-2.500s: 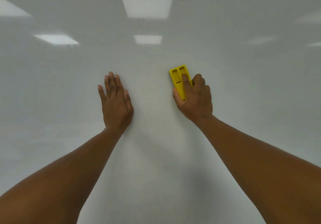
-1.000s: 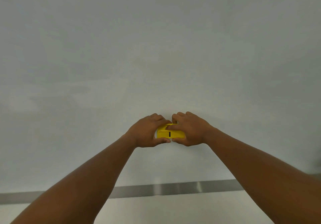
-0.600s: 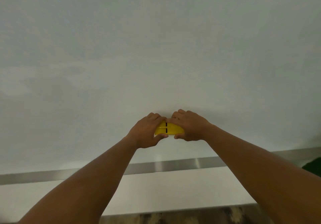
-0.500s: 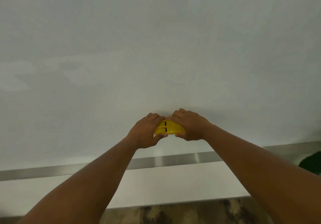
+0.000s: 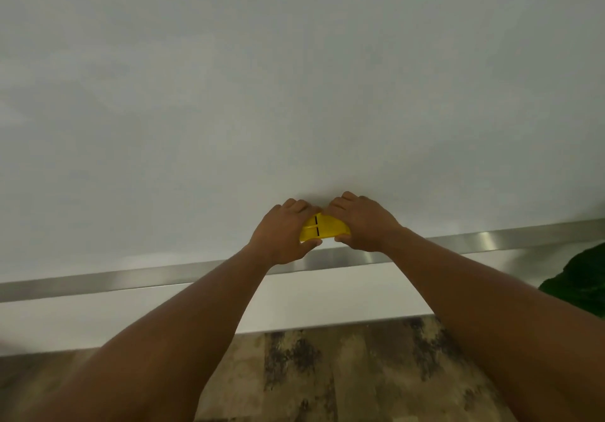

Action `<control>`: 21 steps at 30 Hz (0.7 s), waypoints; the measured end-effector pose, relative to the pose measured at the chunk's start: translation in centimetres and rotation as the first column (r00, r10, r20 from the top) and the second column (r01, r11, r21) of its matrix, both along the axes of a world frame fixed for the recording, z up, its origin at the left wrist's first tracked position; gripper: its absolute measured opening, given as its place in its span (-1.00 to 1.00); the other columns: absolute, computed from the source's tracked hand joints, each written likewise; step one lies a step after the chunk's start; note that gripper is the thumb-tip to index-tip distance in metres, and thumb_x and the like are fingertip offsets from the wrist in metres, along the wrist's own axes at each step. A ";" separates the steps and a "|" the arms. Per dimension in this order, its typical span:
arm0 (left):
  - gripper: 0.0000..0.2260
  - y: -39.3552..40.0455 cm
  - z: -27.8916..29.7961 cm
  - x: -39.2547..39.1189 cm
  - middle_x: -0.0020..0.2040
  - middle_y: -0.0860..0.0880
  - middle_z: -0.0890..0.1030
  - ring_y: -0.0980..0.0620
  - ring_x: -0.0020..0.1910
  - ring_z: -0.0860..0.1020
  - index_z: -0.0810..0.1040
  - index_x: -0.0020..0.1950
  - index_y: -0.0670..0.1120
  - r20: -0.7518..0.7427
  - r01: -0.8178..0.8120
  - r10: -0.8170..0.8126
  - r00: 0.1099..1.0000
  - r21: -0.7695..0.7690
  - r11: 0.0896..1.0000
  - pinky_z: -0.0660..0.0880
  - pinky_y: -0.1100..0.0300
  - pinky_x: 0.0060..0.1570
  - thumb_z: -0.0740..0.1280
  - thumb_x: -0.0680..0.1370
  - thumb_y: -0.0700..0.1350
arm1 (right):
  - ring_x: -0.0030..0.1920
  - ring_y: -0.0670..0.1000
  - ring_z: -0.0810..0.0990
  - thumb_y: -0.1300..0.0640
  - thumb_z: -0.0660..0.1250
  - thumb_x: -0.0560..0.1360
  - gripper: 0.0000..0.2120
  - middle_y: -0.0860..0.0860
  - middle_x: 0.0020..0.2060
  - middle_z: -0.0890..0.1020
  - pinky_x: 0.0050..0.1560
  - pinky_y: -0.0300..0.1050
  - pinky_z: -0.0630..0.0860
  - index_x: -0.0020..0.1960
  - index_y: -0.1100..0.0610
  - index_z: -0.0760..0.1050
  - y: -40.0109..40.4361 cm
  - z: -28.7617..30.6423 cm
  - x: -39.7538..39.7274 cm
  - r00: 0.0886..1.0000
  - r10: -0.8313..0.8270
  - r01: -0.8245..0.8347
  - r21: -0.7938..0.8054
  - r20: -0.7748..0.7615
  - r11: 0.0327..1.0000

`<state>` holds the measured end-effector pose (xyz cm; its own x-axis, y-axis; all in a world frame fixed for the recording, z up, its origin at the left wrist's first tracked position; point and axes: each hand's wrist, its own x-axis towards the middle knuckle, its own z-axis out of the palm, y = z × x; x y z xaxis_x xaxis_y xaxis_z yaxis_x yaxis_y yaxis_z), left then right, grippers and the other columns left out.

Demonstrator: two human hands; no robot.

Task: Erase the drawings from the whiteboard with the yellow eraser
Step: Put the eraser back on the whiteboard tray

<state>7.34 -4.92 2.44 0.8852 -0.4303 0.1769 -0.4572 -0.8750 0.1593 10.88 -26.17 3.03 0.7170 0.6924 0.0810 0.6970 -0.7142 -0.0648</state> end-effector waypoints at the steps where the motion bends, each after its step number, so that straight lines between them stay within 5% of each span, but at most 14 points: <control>1: -0.43 -0.2 -0.5 0.1 0.25 0.01 0.54 -0.03 0.22 0.47 0.43 0.43 0.04 -0.011 -0.010 0.011 1.000 0.004 1.000 0.43 0.09 0.11 0.40 0.48 0.22 | 0.25 0.04 0.39 -0.07 0.42 0.45 -0.46 -0.02 0.24 0.50 0.12 -0.07 0.38 0.37 0.04 0.38 0.0 -0.5 0.1 1.000 0.000 0.000 0.004 -0.007 1.000; 9: -0.48 -1.4 -4.8 -0.1 0.24 0.02 0.53 -0.04 0.21 0.45 0.43 0.42 0.02 -0.059 -0.088 0.092 0.994 0.065 0.994 0.43 0.10 0.07 0.42 0.50 0.14 | 0.11 0.11 0.46 0.03 0.43 0.43 -0.63 0.02 0.07 0.62 -0.06 -0.05 0.36 0.19 0.12 0.53 0.0 -4.7 0.3 1.000 0.000 0.000 0.000 0.012 1.000; 21: -0.48 -2.4 -9.5 0.2 0.29 0.01 0.51 -0.03 0.26 0.46 0.36 0.46 -0.01 -0.156 -0.165 0.179 0.971 0.099 0.981 0.49 0.09 0.00 0.39 0.55 0.08 | 0.20 0.09 0.39 0.05 0.41 0.45 -0.55 0.00 0.22 0.54 0.03 -0.07 0.37 0.30 0.10 0.45 0.1 -10.0 0.4 0.989 -0.102 0.103 0.006 -0.104 0.995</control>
